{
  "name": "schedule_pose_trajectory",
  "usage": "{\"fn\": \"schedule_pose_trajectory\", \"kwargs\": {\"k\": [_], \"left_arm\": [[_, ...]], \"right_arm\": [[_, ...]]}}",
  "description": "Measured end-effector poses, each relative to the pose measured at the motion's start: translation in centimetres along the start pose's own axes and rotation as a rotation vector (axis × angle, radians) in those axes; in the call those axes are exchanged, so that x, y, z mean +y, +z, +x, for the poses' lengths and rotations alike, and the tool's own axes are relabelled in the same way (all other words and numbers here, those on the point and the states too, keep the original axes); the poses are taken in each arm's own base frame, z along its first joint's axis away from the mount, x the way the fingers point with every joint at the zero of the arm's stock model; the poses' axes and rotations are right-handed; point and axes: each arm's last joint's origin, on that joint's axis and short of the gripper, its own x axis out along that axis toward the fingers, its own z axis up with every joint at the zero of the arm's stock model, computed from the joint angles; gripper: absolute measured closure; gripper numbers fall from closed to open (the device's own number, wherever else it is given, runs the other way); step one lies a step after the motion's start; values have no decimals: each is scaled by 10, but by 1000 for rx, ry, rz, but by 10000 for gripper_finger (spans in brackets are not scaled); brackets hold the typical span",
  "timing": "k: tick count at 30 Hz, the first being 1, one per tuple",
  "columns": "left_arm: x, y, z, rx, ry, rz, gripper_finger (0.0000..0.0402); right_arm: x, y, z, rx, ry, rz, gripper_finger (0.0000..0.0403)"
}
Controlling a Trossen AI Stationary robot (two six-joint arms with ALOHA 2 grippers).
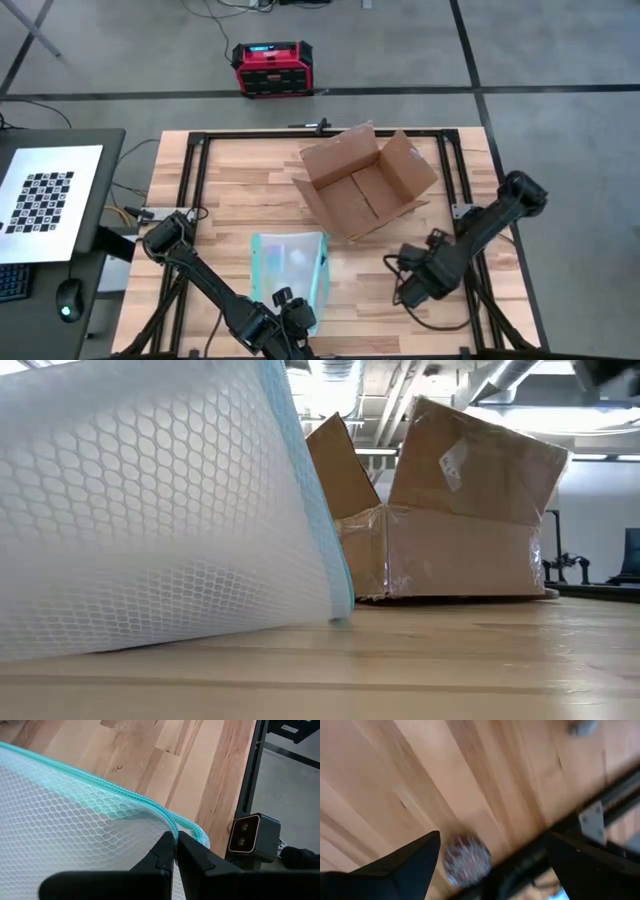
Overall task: Unpack boxes
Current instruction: Put the red scented candle into the transparent zip bag
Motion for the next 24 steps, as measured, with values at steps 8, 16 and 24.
{"fn": "schedule_pose_trajectory", "kwargs": {"k": [8, 16, 24], "left_arm": [[0, 0, 0, 0, -1, -8, 402], [0, 0, 0, 0, -1, -16, 402], [0, 0, 0, 0, -1, -17, 402]], "right_arm": [[-12, -25, 45, 271, 28, -13, 58], [-22, -34, 66, 241, 200, 73, 58], [-21, -41, 88, 255, 299, 96, 58]]}}
